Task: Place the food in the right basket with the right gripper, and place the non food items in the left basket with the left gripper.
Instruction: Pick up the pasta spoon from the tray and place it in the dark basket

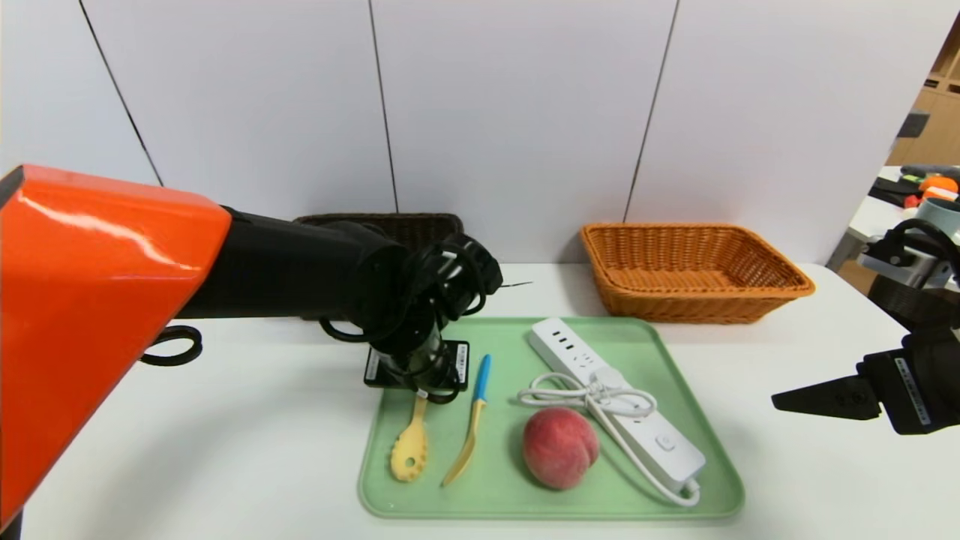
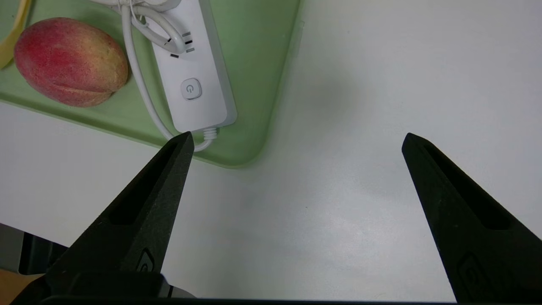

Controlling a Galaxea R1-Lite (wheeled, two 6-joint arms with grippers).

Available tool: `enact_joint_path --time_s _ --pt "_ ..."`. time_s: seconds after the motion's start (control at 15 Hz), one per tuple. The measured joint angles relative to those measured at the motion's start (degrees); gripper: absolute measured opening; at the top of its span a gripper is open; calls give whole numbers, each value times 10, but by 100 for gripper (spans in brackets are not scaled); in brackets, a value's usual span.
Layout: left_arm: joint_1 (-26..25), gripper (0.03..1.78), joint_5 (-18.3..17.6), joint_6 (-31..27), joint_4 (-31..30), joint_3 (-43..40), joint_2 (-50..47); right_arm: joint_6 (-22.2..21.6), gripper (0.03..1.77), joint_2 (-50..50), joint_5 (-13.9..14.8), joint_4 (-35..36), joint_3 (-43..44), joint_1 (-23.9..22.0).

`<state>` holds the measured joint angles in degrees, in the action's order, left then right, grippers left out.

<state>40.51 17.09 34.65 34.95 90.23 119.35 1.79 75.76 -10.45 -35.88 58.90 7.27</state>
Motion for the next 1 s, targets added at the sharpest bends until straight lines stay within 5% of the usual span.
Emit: enact_joint_path --time_s 0.6,1.0 --pt "-53 13 21 -160 14 69 -114 0 170 -2 0 0 1 -1" --pt "-143 13 -57 -353 10 146 -125 0 170 -5 0 -1 0 -1"
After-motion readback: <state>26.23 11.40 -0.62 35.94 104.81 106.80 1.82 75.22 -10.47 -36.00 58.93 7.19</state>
